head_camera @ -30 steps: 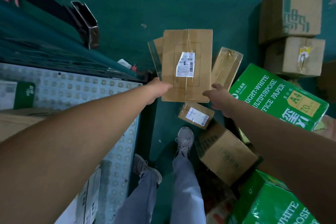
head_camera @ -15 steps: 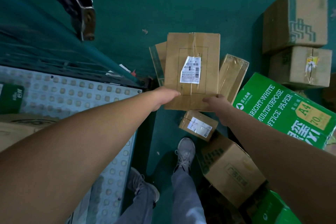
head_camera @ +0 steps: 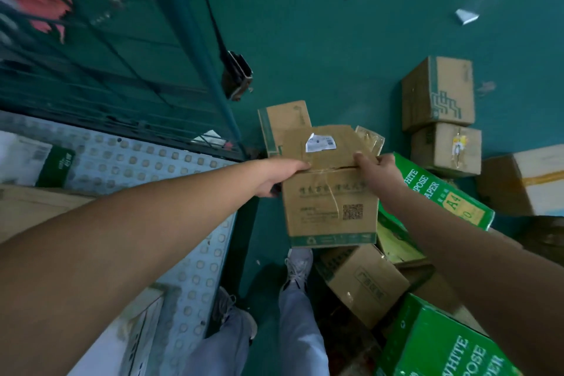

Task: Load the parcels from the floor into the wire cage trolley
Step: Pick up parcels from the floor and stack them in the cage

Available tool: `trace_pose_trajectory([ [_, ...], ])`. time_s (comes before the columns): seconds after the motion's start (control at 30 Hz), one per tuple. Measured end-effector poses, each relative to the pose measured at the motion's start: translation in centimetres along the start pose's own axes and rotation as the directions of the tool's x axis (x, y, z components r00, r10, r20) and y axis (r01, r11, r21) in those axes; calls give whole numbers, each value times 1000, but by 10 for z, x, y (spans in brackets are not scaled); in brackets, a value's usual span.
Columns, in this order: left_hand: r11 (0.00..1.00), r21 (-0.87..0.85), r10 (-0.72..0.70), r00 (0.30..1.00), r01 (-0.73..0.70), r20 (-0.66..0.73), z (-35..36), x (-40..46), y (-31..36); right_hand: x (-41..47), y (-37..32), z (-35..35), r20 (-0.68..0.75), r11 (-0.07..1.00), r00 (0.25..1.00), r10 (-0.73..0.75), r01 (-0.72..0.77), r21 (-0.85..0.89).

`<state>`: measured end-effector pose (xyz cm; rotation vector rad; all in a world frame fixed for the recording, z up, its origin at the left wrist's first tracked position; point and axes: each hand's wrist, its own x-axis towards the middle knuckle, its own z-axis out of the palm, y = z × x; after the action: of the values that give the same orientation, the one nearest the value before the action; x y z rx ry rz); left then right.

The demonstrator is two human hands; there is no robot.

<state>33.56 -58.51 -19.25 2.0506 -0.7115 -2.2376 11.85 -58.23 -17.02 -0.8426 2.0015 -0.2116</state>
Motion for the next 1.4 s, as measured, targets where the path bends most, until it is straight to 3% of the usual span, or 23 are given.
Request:
trace_pose_trajectory([
  [0.23, 988, -17, -147, 980, 150, 138, -53, -115, -42, -108, -59, -3, 161, 987, 987, 3, 23, -160],
  [0.5, 961, -116, -248, 967, 252, 52, -164, -194, -129, -199, -137, 102, 325, 952, 946, 23, 79, -297],
  [0.67, 933, -315, -201, 978, 174, -54, -249, -225, -191, -233, -184, 196, 468, 914, 883, -40, 222, -341],
  [0.87, 835, -549, -118, 985, 30, -127, -321, -239, -240, -269, -243, 284, 469, 825, 874, -129, 357, -438],
  [1.03, 716, -698, -88, 993, 13, -72, -348, -229, -261, -272, -269, 329, 443, 760, 896, -20, 301, -576],
  [1.13, 669, -743, -103, 987, -25, -125, -360, -220, -271, -267, -279, 349, 476, 727, 879, 21, 313, -611],
  [1.3, 653, -756, -187, 978, 55, -91, -377, -211, -288, -275, -296, 370, 557, 624, 826, 84, 393, -676],
  [1.4, 624, -775, -203, 978, 96, -42, -384, -207, -288, -282, -321, 392, 629, 586, 777, 31, 495, -641],
])
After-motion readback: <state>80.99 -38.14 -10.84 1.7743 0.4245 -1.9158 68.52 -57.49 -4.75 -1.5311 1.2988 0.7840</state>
